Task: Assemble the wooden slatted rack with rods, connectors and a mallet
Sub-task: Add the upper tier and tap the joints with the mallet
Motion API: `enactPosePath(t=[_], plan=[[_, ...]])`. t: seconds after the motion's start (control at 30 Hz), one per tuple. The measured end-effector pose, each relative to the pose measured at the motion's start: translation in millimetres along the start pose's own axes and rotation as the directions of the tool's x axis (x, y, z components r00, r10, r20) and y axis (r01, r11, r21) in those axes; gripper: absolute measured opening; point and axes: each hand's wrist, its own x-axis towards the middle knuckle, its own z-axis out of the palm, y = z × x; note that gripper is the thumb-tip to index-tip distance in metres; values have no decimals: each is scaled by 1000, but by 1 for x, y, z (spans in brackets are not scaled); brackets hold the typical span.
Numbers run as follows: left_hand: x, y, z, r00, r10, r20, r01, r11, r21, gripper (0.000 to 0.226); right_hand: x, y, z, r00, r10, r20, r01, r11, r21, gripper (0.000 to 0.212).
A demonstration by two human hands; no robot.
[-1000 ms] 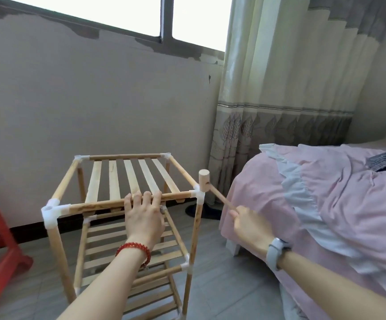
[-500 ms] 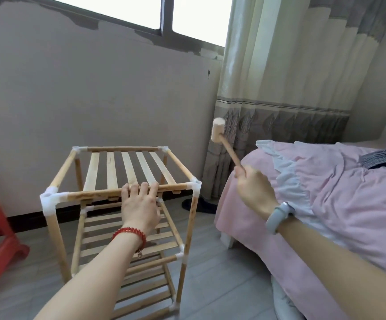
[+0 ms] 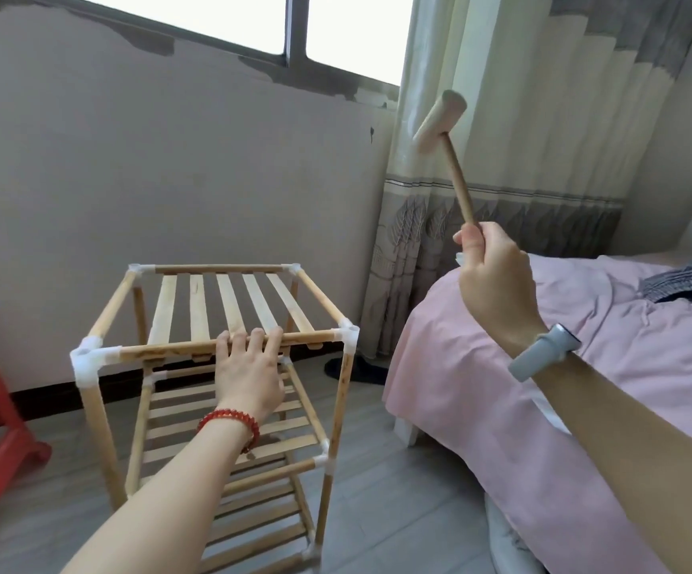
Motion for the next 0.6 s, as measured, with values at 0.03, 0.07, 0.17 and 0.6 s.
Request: enactPosePath(t=[0.03, 0.07, 0.17, 0.6], plan=[[3, 1, -1, 1000, 2, -19, -2, 1000, 4, 61, -11, 6, 8, 999, 32, -13, -32, 999, 17, 34], [4, 1, -1, 1000, 3, -23, -2, 1000, 11, 62, -29, 18, 22, 989, 80, 123, -74, 996, -51, 33], [0, 4, -2, 1000, 12, 11, -12, 1000, 3, 62, -70, 59, 51, 691, 282, 665, 12, 916, -400, 28], [1, 1, -3, 1000, 2, -8, -2, 1000, 17, 64, -49, 32, 42, 832, 182, 525, -25, 957, -291, 31]])
